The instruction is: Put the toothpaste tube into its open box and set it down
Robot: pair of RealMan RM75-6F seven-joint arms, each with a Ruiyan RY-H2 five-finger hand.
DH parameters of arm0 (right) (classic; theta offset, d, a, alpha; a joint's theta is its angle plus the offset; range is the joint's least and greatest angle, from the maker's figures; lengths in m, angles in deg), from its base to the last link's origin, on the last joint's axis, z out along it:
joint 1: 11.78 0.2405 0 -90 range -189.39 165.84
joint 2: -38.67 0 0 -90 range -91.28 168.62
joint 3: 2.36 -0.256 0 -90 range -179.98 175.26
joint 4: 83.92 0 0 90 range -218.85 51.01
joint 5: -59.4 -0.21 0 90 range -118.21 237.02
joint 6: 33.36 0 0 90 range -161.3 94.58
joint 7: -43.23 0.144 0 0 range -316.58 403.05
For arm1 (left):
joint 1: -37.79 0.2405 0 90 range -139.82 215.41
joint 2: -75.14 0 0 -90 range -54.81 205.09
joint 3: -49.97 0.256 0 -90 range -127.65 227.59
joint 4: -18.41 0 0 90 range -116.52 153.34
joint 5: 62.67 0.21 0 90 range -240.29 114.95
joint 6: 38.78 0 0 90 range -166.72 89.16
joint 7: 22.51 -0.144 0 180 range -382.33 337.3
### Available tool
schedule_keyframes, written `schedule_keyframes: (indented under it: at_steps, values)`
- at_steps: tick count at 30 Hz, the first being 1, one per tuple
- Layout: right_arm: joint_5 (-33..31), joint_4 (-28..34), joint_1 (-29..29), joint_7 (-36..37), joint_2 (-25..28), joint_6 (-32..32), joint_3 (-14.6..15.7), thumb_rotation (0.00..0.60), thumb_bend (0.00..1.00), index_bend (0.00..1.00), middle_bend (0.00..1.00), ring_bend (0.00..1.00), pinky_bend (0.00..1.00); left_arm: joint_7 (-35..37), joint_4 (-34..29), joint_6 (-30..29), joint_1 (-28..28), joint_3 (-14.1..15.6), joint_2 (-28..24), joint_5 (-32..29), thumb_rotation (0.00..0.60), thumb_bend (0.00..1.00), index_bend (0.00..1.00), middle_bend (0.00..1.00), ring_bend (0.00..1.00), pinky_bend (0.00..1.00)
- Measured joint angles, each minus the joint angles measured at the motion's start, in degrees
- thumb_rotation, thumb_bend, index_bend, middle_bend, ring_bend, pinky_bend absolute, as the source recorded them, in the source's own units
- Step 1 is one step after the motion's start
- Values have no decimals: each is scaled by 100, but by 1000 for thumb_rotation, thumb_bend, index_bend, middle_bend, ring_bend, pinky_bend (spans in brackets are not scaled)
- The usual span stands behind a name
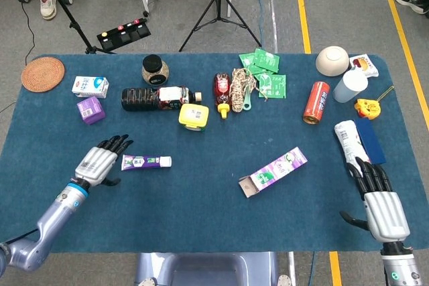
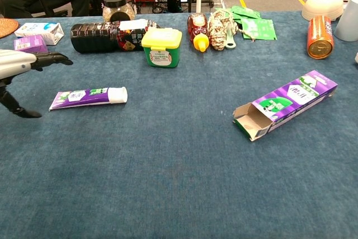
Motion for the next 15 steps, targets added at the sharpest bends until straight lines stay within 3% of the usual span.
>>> schedule_keyframes:
  at_steps: [6,15]
  values:
    - [42,15,5,-11,5,-2,27,600,0,32,0,0,0,-735,-21,108,-229,-171,281,-599,600,211,198,94,42,225]
    - [180,19,9,23,13,17,95,600,0,32,0,0,0,-1761,-152,-124,-436,-272,652,-1322,600,203,208,103,85,259]
